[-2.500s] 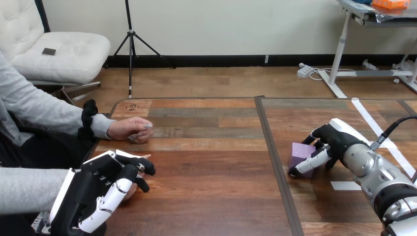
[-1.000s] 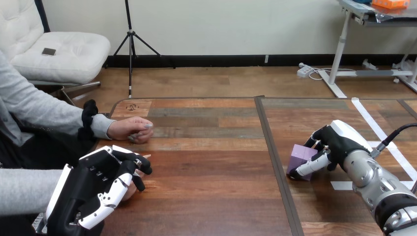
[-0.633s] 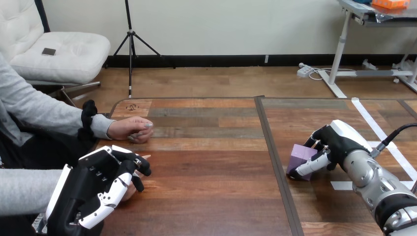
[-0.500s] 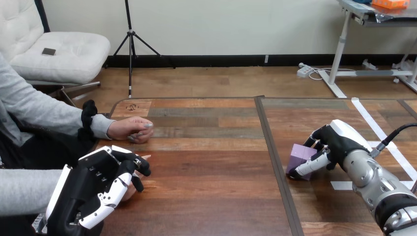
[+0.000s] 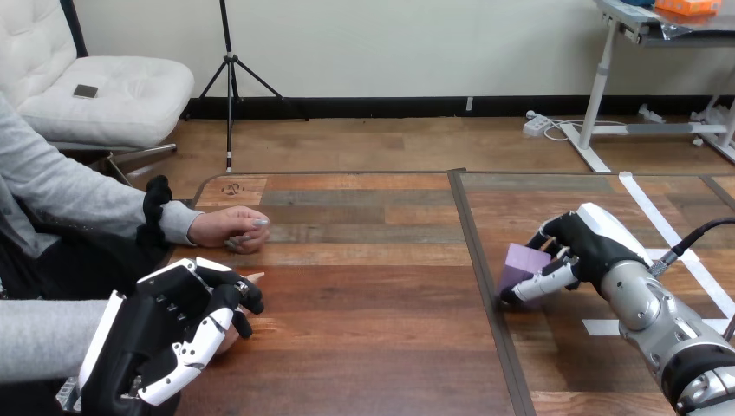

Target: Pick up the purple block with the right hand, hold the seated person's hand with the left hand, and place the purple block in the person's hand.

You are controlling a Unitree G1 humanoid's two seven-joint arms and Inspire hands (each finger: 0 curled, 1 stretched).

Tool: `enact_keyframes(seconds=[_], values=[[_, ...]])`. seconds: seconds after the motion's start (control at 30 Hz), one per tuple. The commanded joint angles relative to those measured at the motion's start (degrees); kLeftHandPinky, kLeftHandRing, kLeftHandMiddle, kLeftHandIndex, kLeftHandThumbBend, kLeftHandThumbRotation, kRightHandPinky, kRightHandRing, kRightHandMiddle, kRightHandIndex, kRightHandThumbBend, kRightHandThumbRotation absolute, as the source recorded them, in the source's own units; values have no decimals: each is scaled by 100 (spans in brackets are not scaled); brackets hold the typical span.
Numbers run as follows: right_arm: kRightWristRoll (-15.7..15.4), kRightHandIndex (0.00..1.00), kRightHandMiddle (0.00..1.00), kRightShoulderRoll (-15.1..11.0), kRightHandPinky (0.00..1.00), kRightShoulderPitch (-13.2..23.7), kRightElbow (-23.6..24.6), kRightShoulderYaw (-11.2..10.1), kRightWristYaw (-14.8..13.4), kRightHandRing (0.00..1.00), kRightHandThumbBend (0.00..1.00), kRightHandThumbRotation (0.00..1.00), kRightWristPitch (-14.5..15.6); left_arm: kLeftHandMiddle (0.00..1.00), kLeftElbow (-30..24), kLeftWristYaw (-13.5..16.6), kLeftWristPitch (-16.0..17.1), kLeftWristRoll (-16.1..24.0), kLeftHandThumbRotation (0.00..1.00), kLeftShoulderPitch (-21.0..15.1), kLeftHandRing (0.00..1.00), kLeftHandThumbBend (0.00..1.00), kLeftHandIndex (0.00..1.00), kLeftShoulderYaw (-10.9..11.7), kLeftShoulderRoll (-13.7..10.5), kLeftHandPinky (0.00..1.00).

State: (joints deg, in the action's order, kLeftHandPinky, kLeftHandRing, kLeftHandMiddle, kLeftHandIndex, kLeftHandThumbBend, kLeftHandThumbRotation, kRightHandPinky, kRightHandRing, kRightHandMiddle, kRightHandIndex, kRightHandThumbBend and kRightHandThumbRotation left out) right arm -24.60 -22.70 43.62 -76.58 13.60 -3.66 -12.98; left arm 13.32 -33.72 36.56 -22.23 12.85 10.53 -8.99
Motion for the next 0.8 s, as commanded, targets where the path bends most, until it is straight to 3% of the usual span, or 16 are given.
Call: enact_keyframes(seconds=[0.0,0.27,0.37,0.5,0.77], values=[[99,47,47,-71,39,146,284,-111,-209,44,81,0,-311,51,-96,-58,124,-196,0,-349,49,22,45,131,-96,33],[126,46,47,-128,40,96,339,-160,-237,44,81,0,-505,49,-289,127,5,-161,0,-314,47,26,44,222,-134,32],[189,46,47,-152,40,53,371,-224,-238,44,81,0,-652,49,-483,202,-208,-255,0,-263,46,28,43,234,-148,30],[254,46,46,-192,40,-4,422,-278,-226,43,81,0,-814,48,-518,271,-146,-217,0,-290,46,27,43,308,-149,29],[326,46,45,-254,38,-64,552,-332,-148,42,80,0,-813,49,-385,43,-186,-462,1,-383,48,11,43,390,-243,23]])
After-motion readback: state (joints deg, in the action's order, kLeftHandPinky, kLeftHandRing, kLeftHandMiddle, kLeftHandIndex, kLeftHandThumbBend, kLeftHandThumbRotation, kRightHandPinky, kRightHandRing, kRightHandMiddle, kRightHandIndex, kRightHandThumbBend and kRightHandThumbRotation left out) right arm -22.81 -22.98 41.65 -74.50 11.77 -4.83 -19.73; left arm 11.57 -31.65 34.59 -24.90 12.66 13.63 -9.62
